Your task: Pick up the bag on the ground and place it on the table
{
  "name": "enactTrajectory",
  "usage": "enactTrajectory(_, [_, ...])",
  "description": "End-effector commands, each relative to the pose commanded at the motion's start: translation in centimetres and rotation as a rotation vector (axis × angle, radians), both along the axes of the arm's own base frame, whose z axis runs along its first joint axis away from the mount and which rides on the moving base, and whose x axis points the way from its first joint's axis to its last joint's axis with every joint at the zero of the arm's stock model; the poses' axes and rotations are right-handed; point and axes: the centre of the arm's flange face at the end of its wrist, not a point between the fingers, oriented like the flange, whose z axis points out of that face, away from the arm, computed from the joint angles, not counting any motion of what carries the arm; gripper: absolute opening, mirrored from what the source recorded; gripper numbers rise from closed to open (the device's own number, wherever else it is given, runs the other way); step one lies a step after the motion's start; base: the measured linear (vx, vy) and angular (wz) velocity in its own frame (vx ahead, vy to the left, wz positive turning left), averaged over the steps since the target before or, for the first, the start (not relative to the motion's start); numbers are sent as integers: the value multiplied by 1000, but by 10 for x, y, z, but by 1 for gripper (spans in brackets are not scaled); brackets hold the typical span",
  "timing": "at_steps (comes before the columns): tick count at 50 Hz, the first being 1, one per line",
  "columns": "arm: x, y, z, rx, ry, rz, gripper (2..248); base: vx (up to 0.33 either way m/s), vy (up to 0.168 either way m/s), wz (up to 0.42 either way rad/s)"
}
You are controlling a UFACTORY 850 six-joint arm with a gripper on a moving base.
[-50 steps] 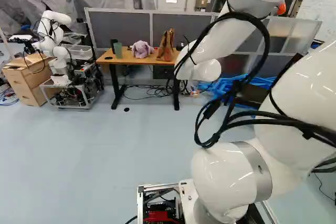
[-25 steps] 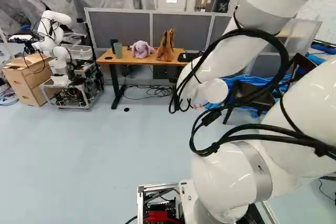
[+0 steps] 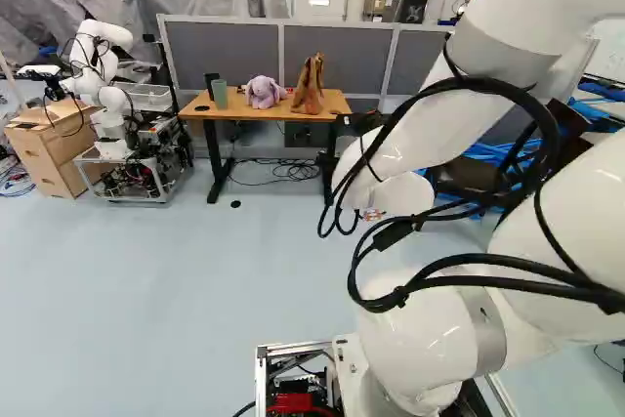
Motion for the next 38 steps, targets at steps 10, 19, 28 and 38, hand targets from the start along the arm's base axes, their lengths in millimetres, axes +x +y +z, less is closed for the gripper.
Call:
enactTrajectory(10, [-8, 0, -4, -3, -8, 2, 247, 0, 0, 0])
enactTrajectory(19, [-11, 0, -6, -4, -12, 3, 247, 0, 0, 0])
enactTrajectory(28, [-11, 0, -6, -4, -12, 3, 247, 0, 0, 0])
enactTrajectory(38, [-11, 0, -6, -4, -12, 3, 247, 0, 0, 0])
